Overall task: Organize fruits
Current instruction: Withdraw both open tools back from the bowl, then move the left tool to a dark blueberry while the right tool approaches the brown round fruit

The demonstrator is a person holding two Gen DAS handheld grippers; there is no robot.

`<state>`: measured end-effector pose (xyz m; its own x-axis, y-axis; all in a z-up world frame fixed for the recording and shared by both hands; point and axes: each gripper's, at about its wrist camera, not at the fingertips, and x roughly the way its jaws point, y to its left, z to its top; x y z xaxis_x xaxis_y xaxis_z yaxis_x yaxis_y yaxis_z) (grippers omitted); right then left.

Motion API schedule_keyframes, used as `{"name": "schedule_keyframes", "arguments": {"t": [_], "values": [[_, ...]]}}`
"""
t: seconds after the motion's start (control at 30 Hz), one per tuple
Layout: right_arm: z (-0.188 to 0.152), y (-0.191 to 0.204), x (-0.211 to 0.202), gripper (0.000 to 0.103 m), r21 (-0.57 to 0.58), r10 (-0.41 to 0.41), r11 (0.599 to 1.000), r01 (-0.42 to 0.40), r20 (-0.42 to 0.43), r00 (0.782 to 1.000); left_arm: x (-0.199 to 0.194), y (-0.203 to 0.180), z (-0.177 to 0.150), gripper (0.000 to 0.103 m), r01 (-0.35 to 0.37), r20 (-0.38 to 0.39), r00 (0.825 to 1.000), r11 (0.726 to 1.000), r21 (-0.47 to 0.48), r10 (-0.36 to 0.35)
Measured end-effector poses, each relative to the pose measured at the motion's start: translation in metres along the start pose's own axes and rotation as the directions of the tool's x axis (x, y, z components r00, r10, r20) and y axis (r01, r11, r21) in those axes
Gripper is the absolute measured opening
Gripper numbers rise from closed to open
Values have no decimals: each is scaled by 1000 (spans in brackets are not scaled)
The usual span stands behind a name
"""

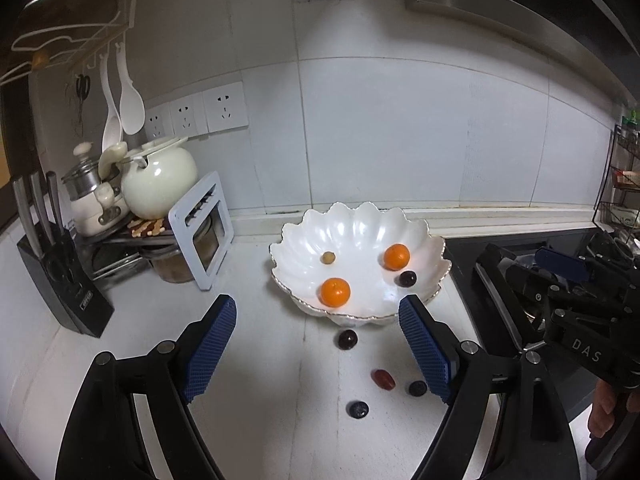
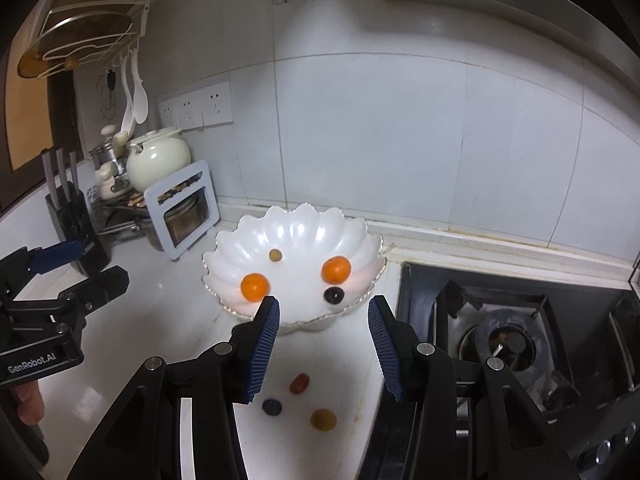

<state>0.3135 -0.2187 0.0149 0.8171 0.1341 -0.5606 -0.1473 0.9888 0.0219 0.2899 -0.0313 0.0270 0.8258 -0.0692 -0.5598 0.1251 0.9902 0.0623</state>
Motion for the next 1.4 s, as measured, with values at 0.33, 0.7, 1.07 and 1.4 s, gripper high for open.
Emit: {"name": "schedule_keyframes", "arguments": {"t": [0.33,0.7,1.07,1.4], "values": [[-25,4,0,48,-13,18,1000,-19,-49,999,-5,-5,-25,84,6,-10,1000,1000,20,-6],[-54,6,6,48,-48,2,999,-7,-103,995,6,-9,-64,84,24,-86,996,1000,-2,-24],[-79,6,19,48,-42,19,999,-25,-145,989,22,-18,-88,84,23,-127,992,1000,12,-21],[-98,3,40,48,-45,25,998,-34,-190,981,45,-25,-106,82,27,-175,984,1000,5,-26]]}}
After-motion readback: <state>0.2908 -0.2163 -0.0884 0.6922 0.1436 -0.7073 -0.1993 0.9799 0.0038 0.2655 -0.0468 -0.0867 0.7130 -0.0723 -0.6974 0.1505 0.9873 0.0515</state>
